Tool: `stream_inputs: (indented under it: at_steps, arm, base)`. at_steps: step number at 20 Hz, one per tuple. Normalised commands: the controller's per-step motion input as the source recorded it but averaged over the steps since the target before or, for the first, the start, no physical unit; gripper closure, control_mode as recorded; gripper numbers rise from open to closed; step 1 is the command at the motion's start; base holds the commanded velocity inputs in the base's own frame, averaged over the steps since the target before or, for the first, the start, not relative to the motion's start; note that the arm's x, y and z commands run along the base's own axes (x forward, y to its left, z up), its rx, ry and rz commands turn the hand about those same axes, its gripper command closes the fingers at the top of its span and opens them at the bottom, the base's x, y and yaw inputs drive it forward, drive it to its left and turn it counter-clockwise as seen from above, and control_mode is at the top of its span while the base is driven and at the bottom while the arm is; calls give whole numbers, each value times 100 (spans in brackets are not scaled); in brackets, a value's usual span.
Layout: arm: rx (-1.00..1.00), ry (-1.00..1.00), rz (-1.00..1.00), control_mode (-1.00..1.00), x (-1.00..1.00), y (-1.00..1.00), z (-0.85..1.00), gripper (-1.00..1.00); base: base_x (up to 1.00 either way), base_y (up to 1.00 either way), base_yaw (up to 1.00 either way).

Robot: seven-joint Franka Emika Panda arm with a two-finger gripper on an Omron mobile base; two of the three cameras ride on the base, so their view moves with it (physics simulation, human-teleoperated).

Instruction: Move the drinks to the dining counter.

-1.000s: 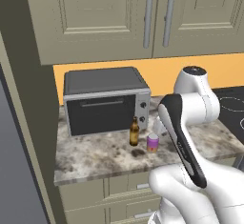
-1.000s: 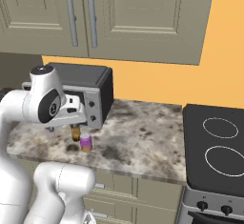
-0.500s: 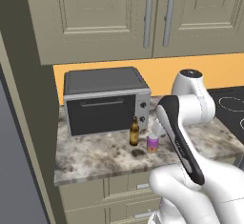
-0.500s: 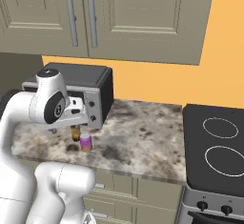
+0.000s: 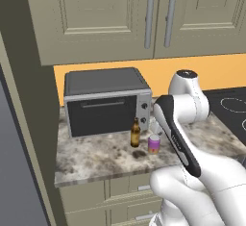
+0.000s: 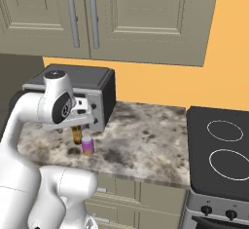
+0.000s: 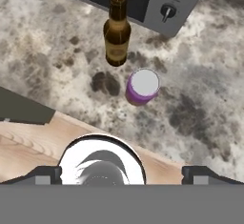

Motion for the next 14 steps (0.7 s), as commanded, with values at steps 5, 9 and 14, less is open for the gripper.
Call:
stream_inputs:
  at_steps: [5,9,14]
  arm:
    - [0,0,0,-100,26,0,-10,-100]
    - [0,0,0,-100,12,0,-12,-100]
    - [0,0,0,-100,5,0,-9,-100]
  base:
    - [0,0,0]
    - [0,0,0]
    - [0,0,0]
